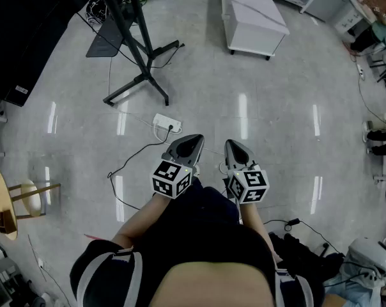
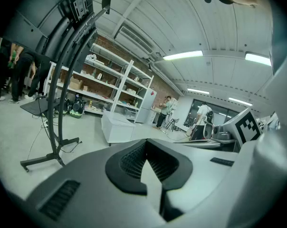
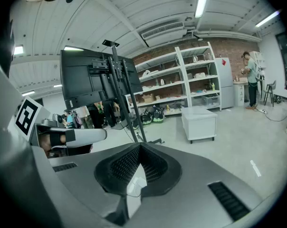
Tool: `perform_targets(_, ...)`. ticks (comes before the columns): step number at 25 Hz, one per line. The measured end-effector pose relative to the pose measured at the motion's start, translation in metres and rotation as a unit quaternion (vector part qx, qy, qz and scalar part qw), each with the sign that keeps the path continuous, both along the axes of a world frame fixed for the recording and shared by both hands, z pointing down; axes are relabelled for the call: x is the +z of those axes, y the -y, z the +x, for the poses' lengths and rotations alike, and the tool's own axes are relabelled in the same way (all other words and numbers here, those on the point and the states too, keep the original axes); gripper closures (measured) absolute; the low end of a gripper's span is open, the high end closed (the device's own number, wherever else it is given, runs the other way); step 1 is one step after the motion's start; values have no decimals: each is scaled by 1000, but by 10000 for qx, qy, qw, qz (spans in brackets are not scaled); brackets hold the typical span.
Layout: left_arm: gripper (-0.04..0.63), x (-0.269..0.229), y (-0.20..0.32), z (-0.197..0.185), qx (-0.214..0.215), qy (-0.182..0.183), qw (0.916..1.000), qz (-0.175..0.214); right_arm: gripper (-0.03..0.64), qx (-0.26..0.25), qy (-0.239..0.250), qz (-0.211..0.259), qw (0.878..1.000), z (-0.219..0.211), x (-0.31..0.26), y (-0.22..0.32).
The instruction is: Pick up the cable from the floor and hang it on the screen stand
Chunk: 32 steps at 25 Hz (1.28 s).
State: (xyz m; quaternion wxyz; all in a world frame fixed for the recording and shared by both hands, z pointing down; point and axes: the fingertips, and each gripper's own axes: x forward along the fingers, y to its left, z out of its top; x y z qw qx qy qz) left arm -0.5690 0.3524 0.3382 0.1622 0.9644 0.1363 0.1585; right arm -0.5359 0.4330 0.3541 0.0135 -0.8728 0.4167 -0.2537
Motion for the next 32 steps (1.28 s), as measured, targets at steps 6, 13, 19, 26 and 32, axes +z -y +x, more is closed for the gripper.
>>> perform_targets(6, 589, -6, 10, 43, -88, -33, 10000, -14, 595, -294, -54, 7, 9996, 39, -9, 22)
perform_targets(13, 589, 1, 10, 67, -266, 39, 9996, -123, 595, -385, 256, 70, 9989, 62, 7, 18)
perform_targets(19, 589, 7, 15, 107, -435, 97, 9990, -83, 594, -476, 182, 127, 9986, 111, 10, 25)
perform_targets(26, 588, -7, 52, 210, -841, -58, 9964, -20, 594, -999, 112, 244, 9946, 220, -1, 67)
perform_targets(32, 588, -16, 83, 286, -1304, -89, 9914, 48, 594, -1436, -39, 325, 9891, 308, -14, 96)
